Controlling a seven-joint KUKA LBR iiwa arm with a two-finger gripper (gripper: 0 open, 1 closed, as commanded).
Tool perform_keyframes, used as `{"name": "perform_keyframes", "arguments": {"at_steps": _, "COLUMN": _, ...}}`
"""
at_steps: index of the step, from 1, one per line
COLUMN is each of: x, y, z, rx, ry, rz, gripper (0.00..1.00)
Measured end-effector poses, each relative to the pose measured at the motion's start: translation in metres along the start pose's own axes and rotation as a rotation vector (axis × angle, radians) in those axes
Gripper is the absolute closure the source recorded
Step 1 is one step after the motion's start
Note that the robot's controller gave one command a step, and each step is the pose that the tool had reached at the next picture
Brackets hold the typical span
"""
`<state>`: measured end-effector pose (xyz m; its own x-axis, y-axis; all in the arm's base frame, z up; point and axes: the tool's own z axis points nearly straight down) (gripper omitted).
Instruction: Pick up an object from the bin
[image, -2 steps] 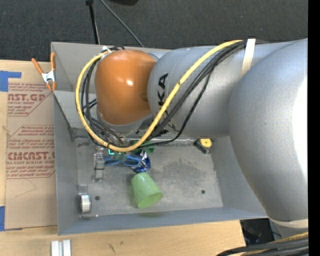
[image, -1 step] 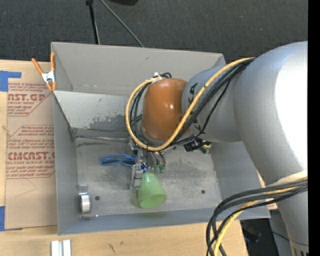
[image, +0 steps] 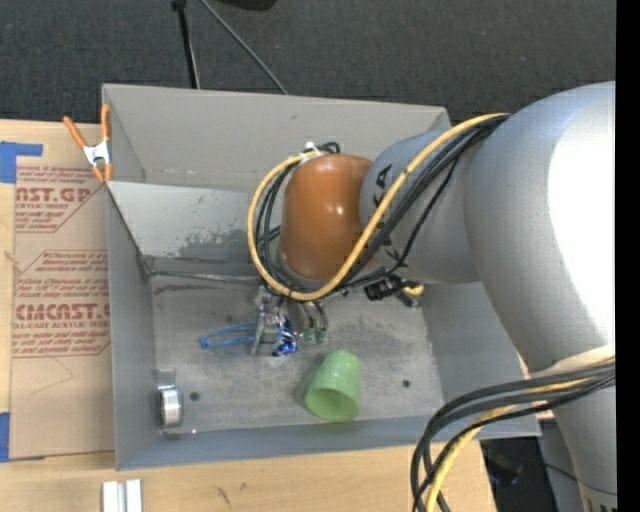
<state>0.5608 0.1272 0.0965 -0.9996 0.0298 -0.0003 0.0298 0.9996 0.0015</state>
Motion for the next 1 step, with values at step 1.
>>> {"name": "perform_keyframes", "arguments": {"at_steps": 1, "x": -0.0243, "y": -0.0010, "z": -0.1383, "rx": 0.000, "ry": -0.011, "rz": -0.038, "gripper": 1.00}}
